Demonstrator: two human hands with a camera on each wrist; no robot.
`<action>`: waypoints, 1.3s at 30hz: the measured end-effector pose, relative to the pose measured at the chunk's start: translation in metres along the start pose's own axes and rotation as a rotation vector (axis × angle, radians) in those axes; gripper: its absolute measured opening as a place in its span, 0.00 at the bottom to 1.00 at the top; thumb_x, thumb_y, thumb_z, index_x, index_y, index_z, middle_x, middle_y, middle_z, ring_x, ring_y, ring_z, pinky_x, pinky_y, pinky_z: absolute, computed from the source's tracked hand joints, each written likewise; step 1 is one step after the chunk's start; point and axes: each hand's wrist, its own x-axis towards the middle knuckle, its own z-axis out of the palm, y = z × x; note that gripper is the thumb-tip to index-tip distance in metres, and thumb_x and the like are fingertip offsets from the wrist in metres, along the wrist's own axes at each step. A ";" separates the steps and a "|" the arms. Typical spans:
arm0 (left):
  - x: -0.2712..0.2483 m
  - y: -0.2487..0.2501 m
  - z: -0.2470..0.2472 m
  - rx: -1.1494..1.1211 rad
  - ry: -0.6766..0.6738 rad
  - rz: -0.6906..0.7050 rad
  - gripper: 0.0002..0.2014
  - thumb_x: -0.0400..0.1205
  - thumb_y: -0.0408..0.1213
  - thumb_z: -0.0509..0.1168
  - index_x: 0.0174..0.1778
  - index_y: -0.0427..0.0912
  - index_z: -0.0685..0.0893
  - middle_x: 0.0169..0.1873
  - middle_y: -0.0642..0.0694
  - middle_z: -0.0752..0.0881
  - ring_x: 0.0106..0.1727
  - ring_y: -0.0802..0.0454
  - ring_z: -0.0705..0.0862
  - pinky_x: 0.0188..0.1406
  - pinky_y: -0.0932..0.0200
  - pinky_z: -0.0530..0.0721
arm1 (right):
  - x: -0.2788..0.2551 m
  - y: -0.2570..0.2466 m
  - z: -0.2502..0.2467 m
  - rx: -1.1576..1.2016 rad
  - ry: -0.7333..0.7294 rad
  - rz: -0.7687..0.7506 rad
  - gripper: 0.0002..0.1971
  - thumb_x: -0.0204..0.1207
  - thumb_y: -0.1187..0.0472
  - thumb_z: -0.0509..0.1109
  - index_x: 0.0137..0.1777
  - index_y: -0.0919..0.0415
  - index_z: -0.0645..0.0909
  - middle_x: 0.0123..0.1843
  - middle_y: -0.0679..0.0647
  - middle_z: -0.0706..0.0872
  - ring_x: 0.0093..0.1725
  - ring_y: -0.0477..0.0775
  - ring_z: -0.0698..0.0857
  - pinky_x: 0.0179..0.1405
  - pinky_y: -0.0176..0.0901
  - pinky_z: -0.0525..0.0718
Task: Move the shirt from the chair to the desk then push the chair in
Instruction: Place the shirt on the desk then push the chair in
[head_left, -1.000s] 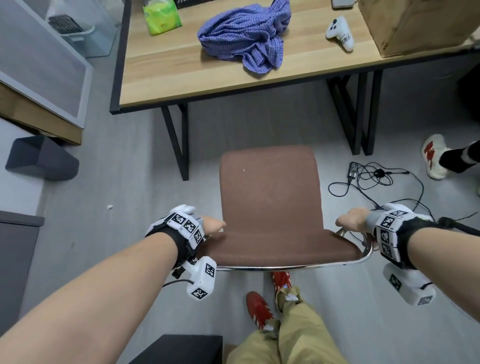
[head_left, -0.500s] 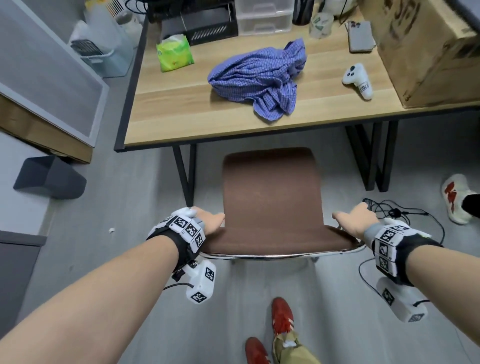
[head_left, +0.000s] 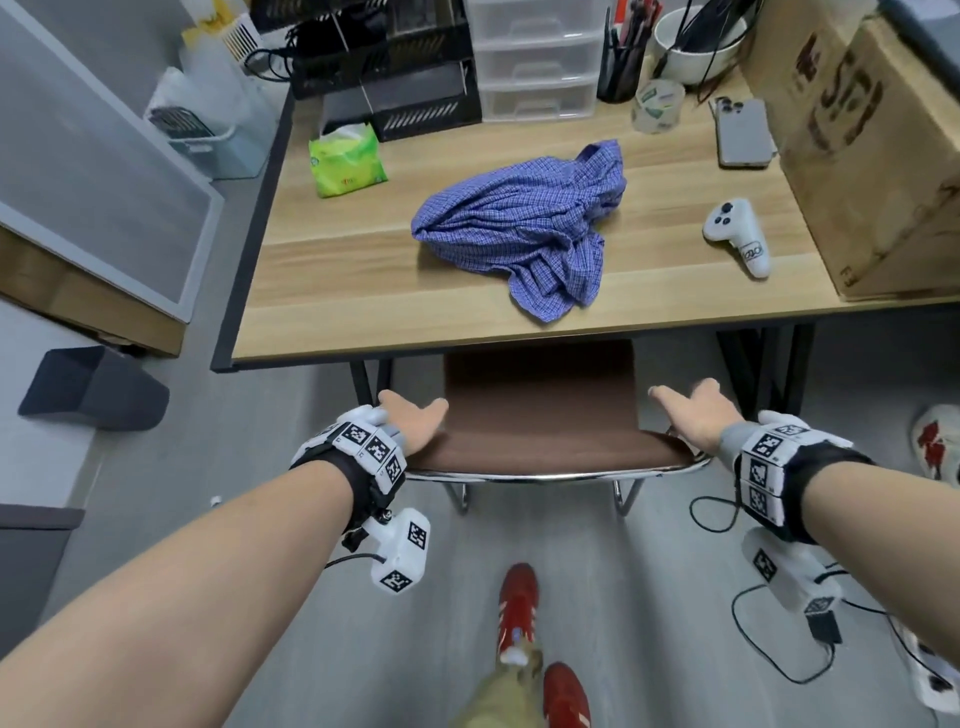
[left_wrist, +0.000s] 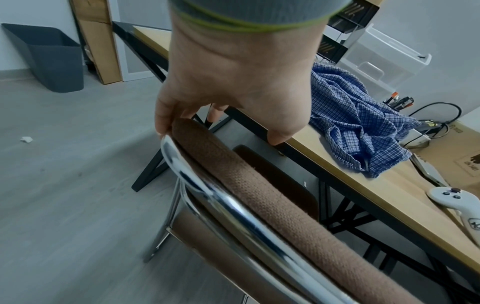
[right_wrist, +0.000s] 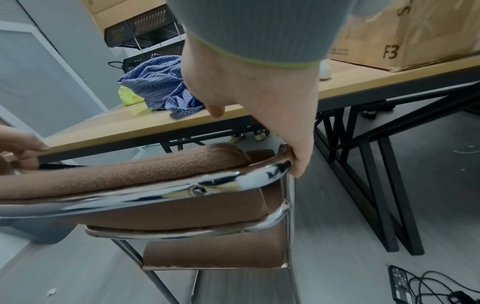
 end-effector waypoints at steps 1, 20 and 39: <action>0.006 0.005 -0.003 0.025 0.006 0.005 0.42 0.77 0.64 0.61 0.76 0.31 0.67 0.65 0.32 0.81 0.69 0.33 0.79 0.67 0.46 0.73 | 0.006 -0.008 -0.001 0.008 0.006 0.006 0.44 0.75 0.35 0.66 0.79 0.69 0.62 0.72 0.68 0.79 0.70 0.70 0.80 0.65 0.56 0.76; 0.061 0.065 -0.043 0.156 -0.112 0.075 0.42 0.72 0.68 0.61 0.70 0.35 0.77 0.63 0.36 0.85 0.62 0.35 0.83 0.64 0.48 0.80 | 0.048 -0.073 -0.031 0.110 -0.020 0.056 0.59 0.73 0.29 0.66 0.86 0.71 0.42 0.79 0.72 0.71 0.77 0.72 0.73 0.72 0.59 0.72; 0.066 0.068 -0.051 0.104 -0.115 0.150 0.28 0.76 0.58 0.63 0.58 0.36 0.79 0.52 0.39 0.85 0.52 0.37 0.82 0.47 0.54 0.77 | 0.058 -0.086 -0.033 0.083 -0.011 0.044 0.53 0.74 0.32 0.65 0.84 0.68 0.47 0.74 0.71 0.77 0.73 0.72 0.77 0.73 0.61 0.73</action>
